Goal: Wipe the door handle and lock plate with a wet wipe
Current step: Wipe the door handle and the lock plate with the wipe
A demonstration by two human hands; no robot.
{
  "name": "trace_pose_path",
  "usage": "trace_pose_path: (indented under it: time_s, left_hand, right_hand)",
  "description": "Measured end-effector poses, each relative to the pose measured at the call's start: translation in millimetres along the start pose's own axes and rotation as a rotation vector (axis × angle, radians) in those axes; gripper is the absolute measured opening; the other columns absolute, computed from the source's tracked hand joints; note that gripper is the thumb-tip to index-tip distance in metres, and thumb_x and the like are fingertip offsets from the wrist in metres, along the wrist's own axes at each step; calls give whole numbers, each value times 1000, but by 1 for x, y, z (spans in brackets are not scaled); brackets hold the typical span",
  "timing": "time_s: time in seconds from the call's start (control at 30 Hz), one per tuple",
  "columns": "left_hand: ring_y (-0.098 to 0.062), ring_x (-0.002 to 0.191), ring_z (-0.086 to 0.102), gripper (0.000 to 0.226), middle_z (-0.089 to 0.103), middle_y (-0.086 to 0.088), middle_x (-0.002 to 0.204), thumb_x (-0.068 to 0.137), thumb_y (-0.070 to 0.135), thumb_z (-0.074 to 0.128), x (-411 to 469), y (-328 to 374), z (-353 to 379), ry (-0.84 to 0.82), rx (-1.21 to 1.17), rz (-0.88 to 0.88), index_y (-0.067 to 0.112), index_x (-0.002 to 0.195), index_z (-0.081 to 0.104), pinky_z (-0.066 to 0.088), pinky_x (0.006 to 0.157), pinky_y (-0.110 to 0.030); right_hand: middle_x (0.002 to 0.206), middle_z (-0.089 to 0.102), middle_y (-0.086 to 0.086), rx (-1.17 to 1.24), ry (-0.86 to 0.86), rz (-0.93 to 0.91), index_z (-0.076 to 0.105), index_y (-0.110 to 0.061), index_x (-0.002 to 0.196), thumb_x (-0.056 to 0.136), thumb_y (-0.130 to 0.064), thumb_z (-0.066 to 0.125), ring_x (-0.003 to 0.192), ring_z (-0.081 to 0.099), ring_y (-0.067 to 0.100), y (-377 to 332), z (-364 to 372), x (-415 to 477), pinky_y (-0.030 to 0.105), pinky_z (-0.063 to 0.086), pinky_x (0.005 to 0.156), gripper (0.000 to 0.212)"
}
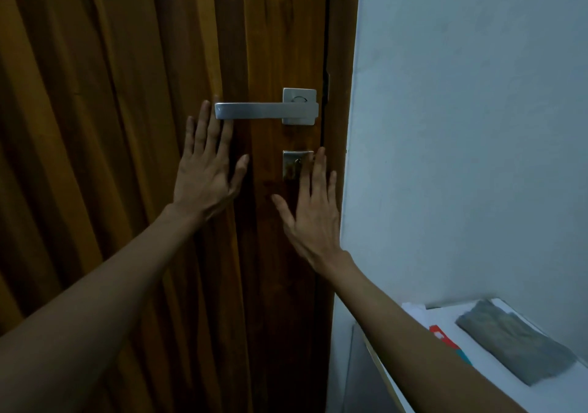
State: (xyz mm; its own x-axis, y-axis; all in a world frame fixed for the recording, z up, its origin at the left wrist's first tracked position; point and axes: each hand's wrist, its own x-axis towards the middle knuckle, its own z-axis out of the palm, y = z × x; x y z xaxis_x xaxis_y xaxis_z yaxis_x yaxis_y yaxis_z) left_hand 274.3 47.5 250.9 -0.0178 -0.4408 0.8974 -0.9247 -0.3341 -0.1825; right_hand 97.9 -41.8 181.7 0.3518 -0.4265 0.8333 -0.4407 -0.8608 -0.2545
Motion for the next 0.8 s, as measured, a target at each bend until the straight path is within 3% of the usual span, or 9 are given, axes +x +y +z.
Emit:
trace_pose_path:
  time_s: [0.6, 0.8]
  left_hand:
    - [-25, 152, -12, 74, -2, -16, 165, 102, 51, 28, -1, -1, 2, 14, 23, 22, 6, 157, 6, 2, 125, -48]
    - [-24, 153, -12, 76, -4, -15, 165, 102, 52, 27, -2, -3, 2, 9, 16, 23, 7, 157, 2, 4, 125, -48]
  right_hand:
    - [162, -20, 3, 9, -6, -40, -4, -9, 156, 99, -53, 42, 151, -12, 16, 2, -3, 7, 33, -7, 123, 85]
    - [163, -15, 8, -18, 15, -60, -3, -6, 155, 99, -51, 43, 151, -12, 20, -8, -6, 17, 38, -2, 124, 85]
